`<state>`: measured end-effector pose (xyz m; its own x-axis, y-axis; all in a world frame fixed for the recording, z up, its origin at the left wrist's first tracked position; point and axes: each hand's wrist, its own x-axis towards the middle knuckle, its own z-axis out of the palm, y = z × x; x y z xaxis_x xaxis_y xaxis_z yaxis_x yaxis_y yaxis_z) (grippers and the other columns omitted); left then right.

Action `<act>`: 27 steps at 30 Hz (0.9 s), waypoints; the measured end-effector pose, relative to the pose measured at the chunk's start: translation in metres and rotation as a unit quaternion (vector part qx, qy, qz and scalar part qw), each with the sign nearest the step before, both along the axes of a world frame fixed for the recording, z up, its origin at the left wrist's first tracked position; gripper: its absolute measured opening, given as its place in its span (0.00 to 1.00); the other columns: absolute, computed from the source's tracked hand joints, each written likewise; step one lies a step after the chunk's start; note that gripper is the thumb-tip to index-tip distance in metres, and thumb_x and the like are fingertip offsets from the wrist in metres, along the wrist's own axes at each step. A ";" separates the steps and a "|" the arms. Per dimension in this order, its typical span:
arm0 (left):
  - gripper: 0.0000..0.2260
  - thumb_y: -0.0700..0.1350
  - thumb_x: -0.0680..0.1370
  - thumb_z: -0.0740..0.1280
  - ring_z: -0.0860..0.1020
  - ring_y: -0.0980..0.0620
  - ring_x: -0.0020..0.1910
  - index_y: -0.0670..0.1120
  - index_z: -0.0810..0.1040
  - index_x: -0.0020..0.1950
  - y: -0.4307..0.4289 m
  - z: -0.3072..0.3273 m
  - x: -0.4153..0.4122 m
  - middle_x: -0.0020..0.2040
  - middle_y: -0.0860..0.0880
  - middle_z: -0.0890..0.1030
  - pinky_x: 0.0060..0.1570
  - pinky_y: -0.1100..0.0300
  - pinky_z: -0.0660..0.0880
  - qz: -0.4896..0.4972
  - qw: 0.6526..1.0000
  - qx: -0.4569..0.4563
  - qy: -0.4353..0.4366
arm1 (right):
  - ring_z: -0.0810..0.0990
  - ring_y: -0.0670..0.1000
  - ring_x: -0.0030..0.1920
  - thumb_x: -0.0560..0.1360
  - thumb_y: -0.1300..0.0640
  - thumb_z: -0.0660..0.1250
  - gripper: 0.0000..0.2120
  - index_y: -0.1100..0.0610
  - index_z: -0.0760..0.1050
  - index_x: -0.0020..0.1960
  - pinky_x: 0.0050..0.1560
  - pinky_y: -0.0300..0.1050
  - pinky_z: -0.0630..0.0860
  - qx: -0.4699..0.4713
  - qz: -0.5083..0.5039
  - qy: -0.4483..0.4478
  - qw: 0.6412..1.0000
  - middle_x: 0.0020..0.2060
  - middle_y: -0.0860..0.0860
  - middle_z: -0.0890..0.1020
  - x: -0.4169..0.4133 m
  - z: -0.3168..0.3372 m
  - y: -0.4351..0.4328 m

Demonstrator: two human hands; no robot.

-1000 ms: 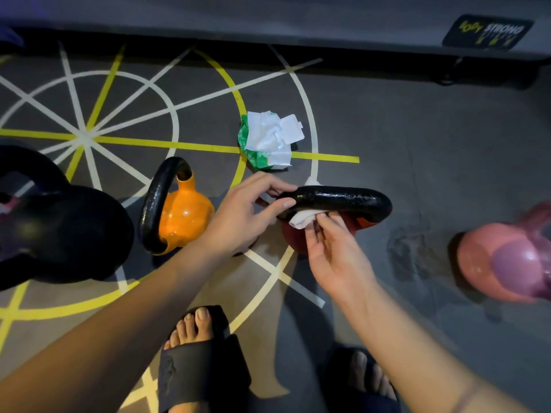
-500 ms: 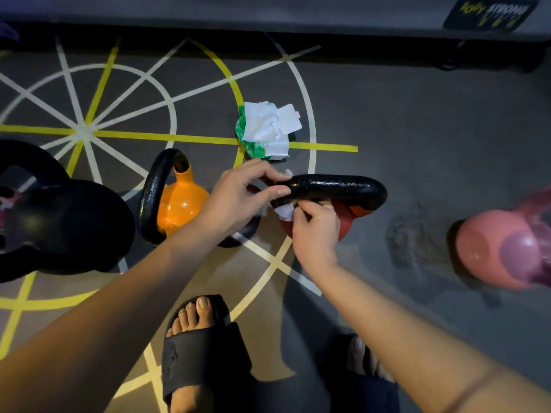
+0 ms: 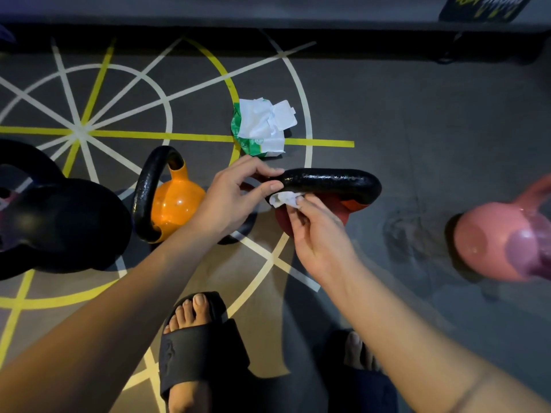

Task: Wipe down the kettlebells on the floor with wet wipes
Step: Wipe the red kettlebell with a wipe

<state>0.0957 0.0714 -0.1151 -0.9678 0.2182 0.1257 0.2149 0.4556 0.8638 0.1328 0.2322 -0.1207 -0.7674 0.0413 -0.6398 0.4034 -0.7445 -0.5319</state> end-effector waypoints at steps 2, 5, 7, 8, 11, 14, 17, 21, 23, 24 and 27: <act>0.10 0.45 0.78 0.72 0.77 0.64 0.56 0.53 0.81 0.59 -0.001 -0.001 -0.001 0.54 0.59 0.79 0.54 0.73 0.71 0.001 1.000 0.000 -0.003 | 0.86 0.53 0.53 0.80 0.71 0.64 0.08 0.67 0.82 0.54 0.59 0.45 0.81 0.033 0.004 0.016 0.999 0.50 0.58 0.86 -0.001 -0.005 0.000; 0.10 0.44 0.79 0.73 0.77 0.61 0.57 0.53 0.81 0.59 -0.001 -0.004 -0.002 0.54 0.58 0.79 0.55 0.69 0.73 0.004 1.000 0.002 -0.004 | 0.85 0.53 0.54 0.77 0.68 0.68 0.09 0.59 0.87 0.47 0.58 0.47 0.80 0.288 0.069 0.063 0.953 0.47 0.55 0.87 -0.004 -0.016 -0.003; 0.09 0.44 0.79 0.73 0.78 0.59 0.57 0.53 0.81 0.59 0.000 -0.005 -0.001 0.54 0.60 0.79 0.56 0.65 0.75 0.007 1.000 0.008 0.001 | 0.83 0.53 0.47 0.76 0.66 0.68 0.11 0.57 0.85 0.39 0.47 0.43 0.74 0.503 0.142 0.129 0.843 0.40 0.54 0.85 -0.007 -0.022 -0.005; 0.09 0.44 0.79 0.73 0.78 0.59 0.57 0.52 0.82 0.59 0.000 -0.006 0.000 0.53 0.60 0.79 0.56 0.63 0.76 0.008 1.000 0.011 0.004 | 0.81 0.54 0.44 0.76 0.66 0.67 0.12 0.57 0.83 0.37 0.43 0.42 0.69 0.581 0.169 0.153 0.781 0.37 0.54 0.84 -0.009 -0.027 -0.005; 0.09 0.45 0.79 0.72 0.78 0.60 0.57 0.52 0.82 0.59 0.001 -0.005 0.001 0.54 0.61 0.79 0.57 0.58 0.78 0.008 1.000 0.008 0.010 | 0.79 0.59 0.41 0.72 0.67 0.71 0.06 0.59 0.84 0.39 0.42 0.43 0.66 0.744 0.201 0.178 0.612 0.36 0.56 0.82 -0.008 -0.028 -0.005; 0.09 0.46 0.79 0.72 0.79 0.55 0.58 0.53 0.81 0.59 -0.001 -0.003 0.001 0.54 0.58 0.80 0.57 0.53 0.79 0.000 1.000 0.001 0.007 | 0.81 0.60 0.39 0.64 0.66 0.78 0.06 0.60 0.83 0.39 0.39 0.47 0.73 0.833 0.244 0.210 0.450 0.36 0.56 0.81 0.000 -0.025 -0.004; 0.09 0.46 0.79 0.72 0.79 0.57 0.58 0.54 0.81 0.59 0.000 -0.002 0.001 0.54 0.57 0.80 0.58 0.54 0.78 -0.004 1.000 -0.008 0.009 | 0.81 0.60 0.38 0.62 0.68 0.80 0.09 0.61 0.82 0.39 0.33 0.48 0.75 0.836 0.309 0.206 0.404 0.37 0.58 0.80 -0.002 -0.021 -0.002; 0.09 0.47 0.79 0.72 0.78 0.57 0.58 0.54 0.81 0.60 -0.002 -0.001 0.000 0.54 0.56 0.79 0.59 0.56 0.77 -0.008 1.000 -0.023 0.001 | 0.81 0.59 0.36 0.62 0.66 0.82 0.11 0.60 0.82 0.40 0.29 0.44 0.64 0.836 0.345 0.173 0.390 0.39 0.58 0.79 0.000 -0.016 -0.002; 0.09 0.47 0.79 0.72 0.78 0.57 0.58 0.54 0.81 0.59 -0.003 -0.001 0.000 0.54 0.57 0.79 0.59 0.57 0.77 -0.007 1.000 -0.023 -0.006 | 0.81 0.61 0.41 0.67 0.65 0.78 0.08 0.60 0.83 0.44 0.32 0.45 0.64 0.825 0.341 0.169 0.419 0.44 0.59 0.79 0.001 -0.016 -0.003; 0.09 0.47 0.79 0.72 0.78 0.57 0.58 0.54 0.81 0.59 -0.003 -0.001 0.000 0.54 0.57 0.79 0.58 0.57 0.77 -0.007 1.000 -0.020 -0.007 | 0.81 0.62 0.44 0.72 0.62 0.76 0.05 0.60 0.83 0.48 0.34 0.47 0.65 0.816 0.337 0.162 0.441 0.47 0.59 0.78 0.001 -0.015 -0.003; 0.09 0.47 0.80 0.72 0.78 0.58 0.58 0.55 0.80 0.59 -0.002 -0.001 0.001 0.54 0.57 0.79 0.58 0.58 0.77 -0.008 1.000 -0.014 -0.005 | 0.82 0.60 0.50 0.81 0.52 0.66 0.08 0.55 0.80 0.56 0.41 0.47 0.68 0.791 0.352 0.126 0.484 0.52 0.55 0.80 0.001 -0.014 -0.001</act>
<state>0.0964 0.0694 -0.1161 -0.9655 0.2365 0.1089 0.2130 0.4769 0.8528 0.1334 0.2315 -0.1351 -0.9931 -0.0018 -0.1169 0.0348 0.9499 -0.3105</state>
